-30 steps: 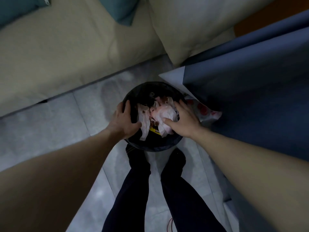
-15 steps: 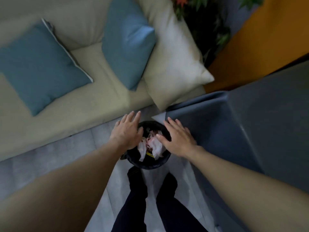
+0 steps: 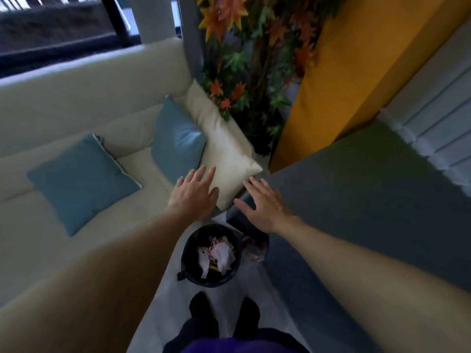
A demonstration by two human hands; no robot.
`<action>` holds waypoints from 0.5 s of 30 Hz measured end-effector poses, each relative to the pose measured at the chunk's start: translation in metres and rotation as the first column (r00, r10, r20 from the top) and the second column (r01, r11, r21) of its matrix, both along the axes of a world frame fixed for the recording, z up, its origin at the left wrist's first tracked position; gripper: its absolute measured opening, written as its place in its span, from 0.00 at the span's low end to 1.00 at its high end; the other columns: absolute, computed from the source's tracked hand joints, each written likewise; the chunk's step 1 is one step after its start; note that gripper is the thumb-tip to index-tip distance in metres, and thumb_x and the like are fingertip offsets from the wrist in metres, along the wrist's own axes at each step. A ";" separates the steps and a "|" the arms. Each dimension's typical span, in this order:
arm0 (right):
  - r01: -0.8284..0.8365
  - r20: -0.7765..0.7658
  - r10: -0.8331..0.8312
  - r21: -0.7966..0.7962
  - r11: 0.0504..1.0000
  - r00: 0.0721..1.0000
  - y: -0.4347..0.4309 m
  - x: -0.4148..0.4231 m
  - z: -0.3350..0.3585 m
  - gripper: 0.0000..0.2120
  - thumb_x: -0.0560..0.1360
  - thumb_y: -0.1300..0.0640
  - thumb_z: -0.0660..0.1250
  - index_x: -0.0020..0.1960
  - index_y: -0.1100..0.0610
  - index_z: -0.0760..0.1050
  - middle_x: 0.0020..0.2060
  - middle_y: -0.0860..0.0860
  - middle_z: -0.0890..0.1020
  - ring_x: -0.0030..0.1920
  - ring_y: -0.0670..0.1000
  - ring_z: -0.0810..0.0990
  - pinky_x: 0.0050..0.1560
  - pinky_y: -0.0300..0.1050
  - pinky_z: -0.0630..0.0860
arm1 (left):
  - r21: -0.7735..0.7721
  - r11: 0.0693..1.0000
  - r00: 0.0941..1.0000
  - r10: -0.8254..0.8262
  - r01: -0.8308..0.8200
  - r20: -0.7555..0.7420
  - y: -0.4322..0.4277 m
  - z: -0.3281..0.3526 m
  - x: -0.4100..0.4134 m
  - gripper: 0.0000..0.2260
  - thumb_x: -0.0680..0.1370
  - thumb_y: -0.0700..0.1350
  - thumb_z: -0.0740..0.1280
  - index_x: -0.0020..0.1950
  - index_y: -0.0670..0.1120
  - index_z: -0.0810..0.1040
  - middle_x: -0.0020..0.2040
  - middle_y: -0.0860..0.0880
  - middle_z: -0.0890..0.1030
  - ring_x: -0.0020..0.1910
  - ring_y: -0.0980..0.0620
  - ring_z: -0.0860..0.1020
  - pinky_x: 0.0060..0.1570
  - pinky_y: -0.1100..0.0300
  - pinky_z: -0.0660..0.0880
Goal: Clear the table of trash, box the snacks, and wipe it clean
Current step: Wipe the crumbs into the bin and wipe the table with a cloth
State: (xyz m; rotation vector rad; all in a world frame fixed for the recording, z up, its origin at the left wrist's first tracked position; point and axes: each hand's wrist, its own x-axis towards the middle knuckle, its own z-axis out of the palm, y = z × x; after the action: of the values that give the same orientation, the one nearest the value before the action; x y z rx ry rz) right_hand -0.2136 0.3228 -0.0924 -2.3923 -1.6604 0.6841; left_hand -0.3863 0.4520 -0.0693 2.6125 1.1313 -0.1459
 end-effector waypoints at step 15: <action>0.404 0.057 -0.405 0.035 0.914 0.912 -0.116 0.059 0.069 0.39 0.76 0.27 0.42 0.80 0.47 0.49 0.80 0.45 0.48 0.79 0.53 0.44 0.76 0.65 0.45 | 0.020 0.925 0.925 -0.381 0.380 0.009 -0.045 0.060 0.107 0.30 0.82 0.61 0.50 0.82 0.53 0.47 0.82 0.48 0.52 0.80 0.45 0.52 0.77 0.45 0.53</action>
State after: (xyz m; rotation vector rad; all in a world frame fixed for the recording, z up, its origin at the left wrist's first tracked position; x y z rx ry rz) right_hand -0.1543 0.2070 -0.0236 -2.6436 -1.1186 0.5166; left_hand -0.2795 0.4071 -0.0092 2.8152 0.6079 -0.1991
